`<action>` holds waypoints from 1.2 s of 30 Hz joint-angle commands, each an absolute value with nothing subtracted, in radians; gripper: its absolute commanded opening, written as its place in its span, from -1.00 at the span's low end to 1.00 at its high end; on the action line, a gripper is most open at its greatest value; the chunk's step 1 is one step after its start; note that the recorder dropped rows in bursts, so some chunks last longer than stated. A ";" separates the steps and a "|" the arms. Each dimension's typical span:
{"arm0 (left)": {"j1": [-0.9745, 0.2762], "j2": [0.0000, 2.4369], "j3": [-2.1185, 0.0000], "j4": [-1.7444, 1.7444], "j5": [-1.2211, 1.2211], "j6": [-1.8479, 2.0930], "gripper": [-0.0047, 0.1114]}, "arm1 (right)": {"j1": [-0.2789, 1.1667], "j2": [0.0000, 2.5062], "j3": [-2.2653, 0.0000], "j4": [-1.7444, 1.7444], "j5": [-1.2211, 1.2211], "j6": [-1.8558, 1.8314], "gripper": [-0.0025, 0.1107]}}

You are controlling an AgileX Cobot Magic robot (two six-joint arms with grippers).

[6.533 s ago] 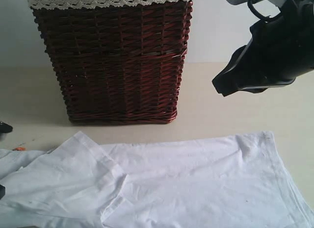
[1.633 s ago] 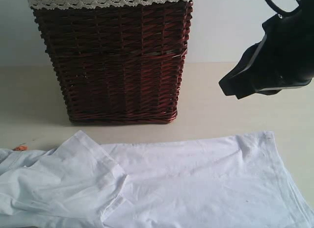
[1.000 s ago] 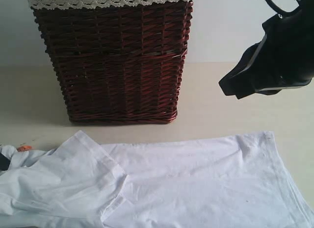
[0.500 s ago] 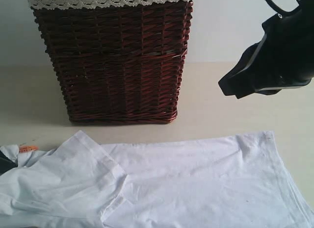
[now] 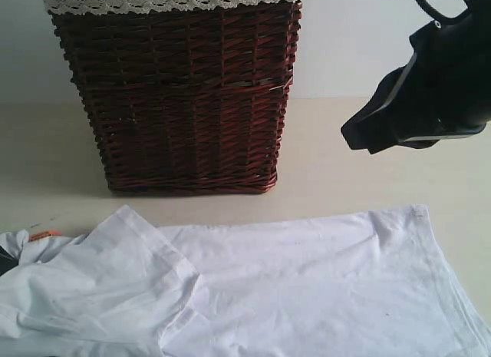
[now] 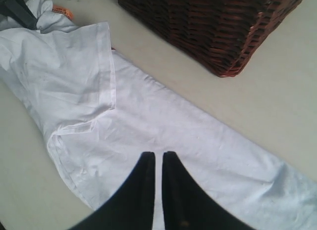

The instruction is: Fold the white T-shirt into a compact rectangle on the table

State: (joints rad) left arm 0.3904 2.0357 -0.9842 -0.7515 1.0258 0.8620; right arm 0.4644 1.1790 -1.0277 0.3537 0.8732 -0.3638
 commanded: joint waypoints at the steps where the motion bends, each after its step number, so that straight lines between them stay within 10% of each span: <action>1: 0.387 2.011 -1.037 -0.687 1.069 0.713 -0.92 | 0.466 1.172 -1.032 0.361 0.869 -0.364 -0.82; 16: 0.270 1.695 -1.128 -0.691 1.221 0.484 -0.92 | 0.466 1.172 -1.032 0.366 0.895 -0.364 -0.82; 36: -0.529 1.525 -1.128 -0.842 0.736 0.000 -0.92 | 0.466 0.899 -1.032 0.383 0.939 -0.346 -0.82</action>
